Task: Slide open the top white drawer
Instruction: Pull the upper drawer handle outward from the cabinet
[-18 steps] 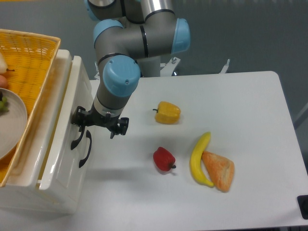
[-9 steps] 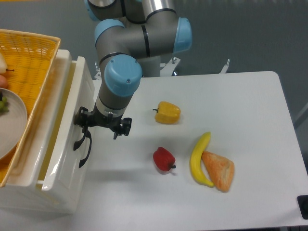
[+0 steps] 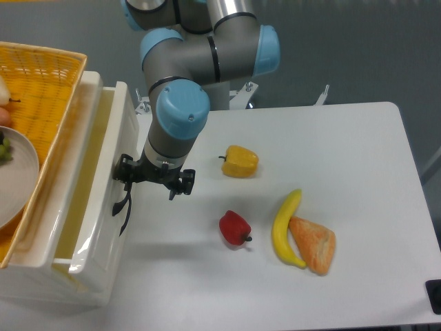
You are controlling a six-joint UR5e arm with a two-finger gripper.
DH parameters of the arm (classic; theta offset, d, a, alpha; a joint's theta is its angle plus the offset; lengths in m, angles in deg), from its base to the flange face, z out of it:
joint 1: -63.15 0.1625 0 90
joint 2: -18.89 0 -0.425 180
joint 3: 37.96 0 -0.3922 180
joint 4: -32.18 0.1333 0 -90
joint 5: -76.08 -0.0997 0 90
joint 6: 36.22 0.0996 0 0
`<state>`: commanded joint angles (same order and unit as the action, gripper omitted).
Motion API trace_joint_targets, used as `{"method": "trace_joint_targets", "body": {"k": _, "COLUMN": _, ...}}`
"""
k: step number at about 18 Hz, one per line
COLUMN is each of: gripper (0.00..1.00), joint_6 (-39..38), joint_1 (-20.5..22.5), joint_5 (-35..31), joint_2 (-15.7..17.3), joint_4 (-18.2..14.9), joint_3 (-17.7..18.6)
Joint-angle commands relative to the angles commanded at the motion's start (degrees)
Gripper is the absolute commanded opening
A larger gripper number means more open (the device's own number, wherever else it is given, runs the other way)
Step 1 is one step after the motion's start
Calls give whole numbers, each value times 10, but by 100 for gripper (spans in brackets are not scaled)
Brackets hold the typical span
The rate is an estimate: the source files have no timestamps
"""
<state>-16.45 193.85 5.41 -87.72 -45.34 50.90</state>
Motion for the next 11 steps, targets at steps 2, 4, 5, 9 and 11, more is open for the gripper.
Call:
{"method": "trace_joint_targets", "body": {"k": 2, "gripper": 100, "joint_6": 0, "joint_1": 7, "joint_5": 0, "joint_2": 0, "joint_4": 0, "joint_3": 0}}
{"method": "trace_joint_targets", "body": {"k": 4, "gripper": 100, "joint_6": 1, "joint_1": 10, "joint_5": 0, "joint_2": 0, "joint_4": 1, "joint_3": 0}}
{"method": "trace_joint_targets", "body": {"k": 5, "gripper": 100, "joint_6": 1, "joint_1": 12, "joint_5": -1, "joint_2": 0, "joint_4": 1, "joint_3": 0}}
{"method": "trace_joint_targets", "body": {"k": 9, "gripper": 100, "joint_6": 30, "joint_1": 22, "joint_5": -1, "joint_2": 1, "joint_4": -1, "joint_3": 0}}
{"method": "trace_joint_targets", "body": {"k": 11, "gripper": 100, "joint_6": 36, "joint_1": 26, "joint_5": -1, "joint_2": 1, "joint_4": -1, "joint_3": 0}}
